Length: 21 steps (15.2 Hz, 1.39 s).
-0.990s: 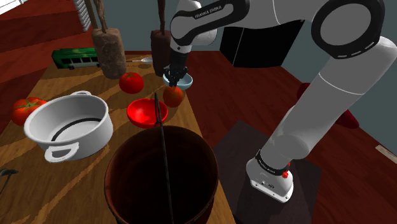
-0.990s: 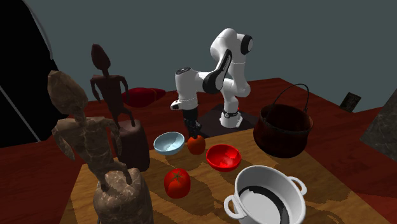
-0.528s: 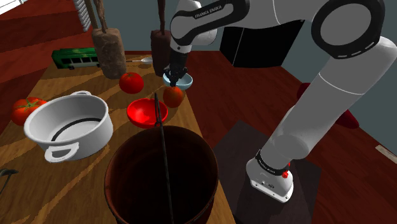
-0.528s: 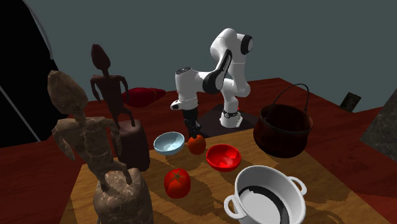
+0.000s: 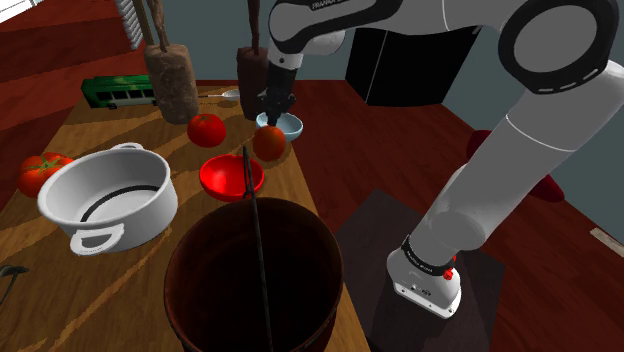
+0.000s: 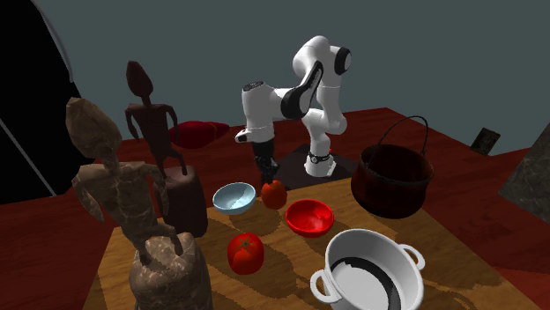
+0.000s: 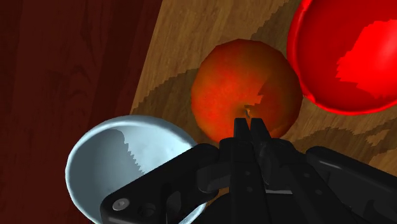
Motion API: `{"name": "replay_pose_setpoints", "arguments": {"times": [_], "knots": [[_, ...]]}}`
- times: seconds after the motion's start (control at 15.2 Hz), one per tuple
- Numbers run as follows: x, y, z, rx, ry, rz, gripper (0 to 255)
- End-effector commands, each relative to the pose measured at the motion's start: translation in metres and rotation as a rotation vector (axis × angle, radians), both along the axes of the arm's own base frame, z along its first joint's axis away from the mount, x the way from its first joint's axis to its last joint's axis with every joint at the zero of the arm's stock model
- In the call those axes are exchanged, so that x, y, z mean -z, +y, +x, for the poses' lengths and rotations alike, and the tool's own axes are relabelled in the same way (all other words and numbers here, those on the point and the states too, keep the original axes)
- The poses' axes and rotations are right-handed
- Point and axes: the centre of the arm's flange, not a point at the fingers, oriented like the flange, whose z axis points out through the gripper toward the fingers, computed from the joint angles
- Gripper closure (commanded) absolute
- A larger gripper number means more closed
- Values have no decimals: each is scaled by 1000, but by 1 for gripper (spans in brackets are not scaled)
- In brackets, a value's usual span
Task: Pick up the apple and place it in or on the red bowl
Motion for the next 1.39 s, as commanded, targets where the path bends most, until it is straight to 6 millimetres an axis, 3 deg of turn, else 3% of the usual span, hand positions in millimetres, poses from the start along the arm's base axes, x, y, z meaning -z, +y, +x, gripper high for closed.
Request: {"name": "replay_pose_setpoints", "arguments": {"times": [0.0, 1.32], "knots": [[-10, 0, 0, 0, 0, 0, 255], [-114, 0, 0, 0, 0, 0, 255]]}}
